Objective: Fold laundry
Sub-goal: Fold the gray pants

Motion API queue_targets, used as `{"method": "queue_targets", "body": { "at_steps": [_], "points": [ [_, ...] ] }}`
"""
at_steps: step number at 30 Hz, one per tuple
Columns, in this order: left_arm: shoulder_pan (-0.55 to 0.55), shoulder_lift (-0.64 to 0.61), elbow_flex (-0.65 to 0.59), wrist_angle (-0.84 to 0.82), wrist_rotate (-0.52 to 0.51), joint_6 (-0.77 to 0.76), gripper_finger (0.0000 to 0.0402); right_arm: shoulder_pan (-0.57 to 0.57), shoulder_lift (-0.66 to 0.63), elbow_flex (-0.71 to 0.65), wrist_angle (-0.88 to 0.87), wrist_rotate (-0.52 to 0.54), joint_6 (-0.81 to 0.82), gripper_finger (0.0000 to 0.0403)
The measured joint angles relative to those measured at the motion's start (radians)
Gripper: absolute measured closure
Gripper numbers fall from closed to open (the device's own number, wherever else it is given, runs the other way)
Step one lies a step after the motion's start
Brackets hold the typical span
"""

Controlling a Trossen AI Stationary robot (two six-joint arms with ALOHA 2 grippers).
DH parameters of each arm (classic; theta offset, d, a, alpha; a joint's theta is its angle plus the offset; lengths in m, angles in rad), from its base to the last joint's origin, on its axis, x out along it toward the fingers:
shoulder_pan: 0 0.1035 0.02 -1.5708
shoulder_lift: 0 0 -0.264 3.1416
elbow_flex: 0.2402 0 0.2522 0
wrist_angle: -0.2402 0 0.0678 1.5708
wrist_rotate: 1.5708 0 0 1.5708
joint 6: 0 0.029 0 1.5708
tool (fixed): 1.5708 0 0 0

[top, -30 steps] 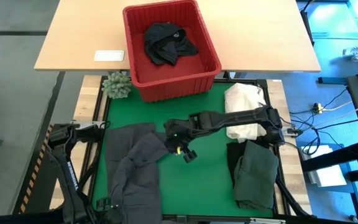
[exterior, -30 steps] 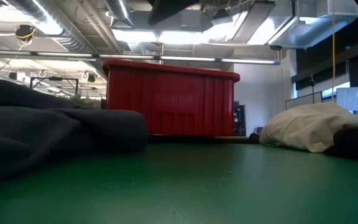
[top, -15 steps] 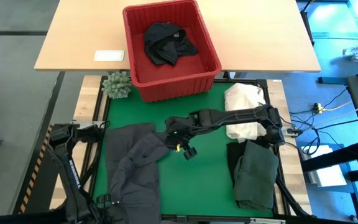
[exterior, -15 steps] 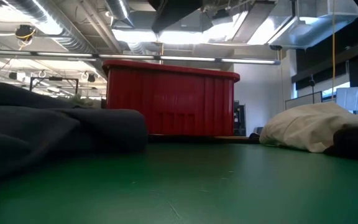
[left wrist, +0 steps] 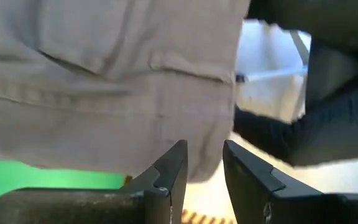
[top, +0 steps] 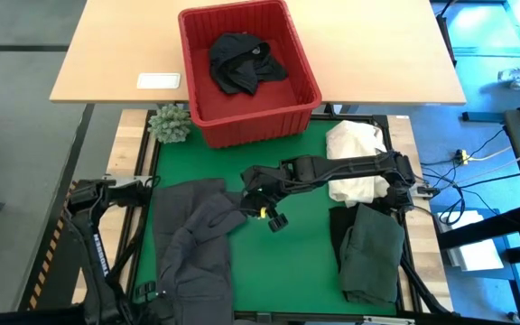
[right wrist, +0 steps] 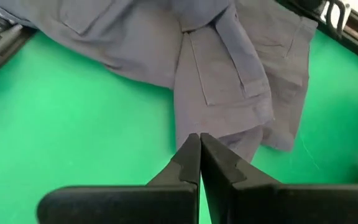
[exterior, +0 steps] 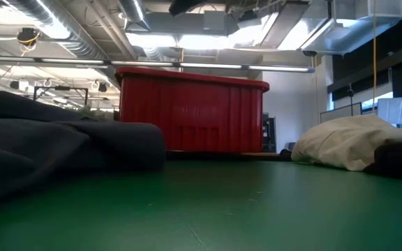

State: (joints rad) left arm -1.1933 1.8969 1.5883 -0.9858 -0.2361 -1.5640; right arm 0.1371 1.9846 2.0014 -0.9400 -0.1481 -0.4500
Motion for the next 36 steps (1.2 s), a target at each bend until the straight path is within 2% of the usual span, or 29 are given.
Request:
{"method": "queue_targets", "body": {
  "at_steps": [5,9,12,17,24,30,36],
  "points": [
    [-0.020,0.004,-0.002,-0.052,-0.172,-0.052,0.0304,0.000,-0.010,-0.063,0.088,-0.028,0.009,0.0394],
    [-0.018,0.006,-0.003,-0.091,-0.224,-0.051,0.0304,0.000,-0.023,-0.197,0.209,-0.048,0.039,0.0394],
    [-0.018,0.008,-0.003,-0.164,-0.278,-0.053,0.0304,0.000,-0.026,-0.301,0.353,-0.090,0.056,0.0394],
    [-0.008,0.011,-0.003,-0.274,-0.375,-0.057,0.0304,-0.011,-0.026,-0.437,0.539,-0.097,0.082,0.0394],
    [0.038,0.011,-0.003,-0.383,-0.448,-0.098,0.0304,-0.090,-0.026,-0.569,0.711,-0.169,0.133,0.0394],
    [0.109,0.011,-0.003,-0.578,-0.502,-0.211,0.0304,-0.105,-0.026,-0.628,0.816,-0.211,0.150,0.0394],
    [0.210,-0.042,-0.048,-0.542,-0.507,-0.069,0.0304,-0.084,-0.071,-0.667,0.810,-0.224,0.119,0.0394]
  ]
}}
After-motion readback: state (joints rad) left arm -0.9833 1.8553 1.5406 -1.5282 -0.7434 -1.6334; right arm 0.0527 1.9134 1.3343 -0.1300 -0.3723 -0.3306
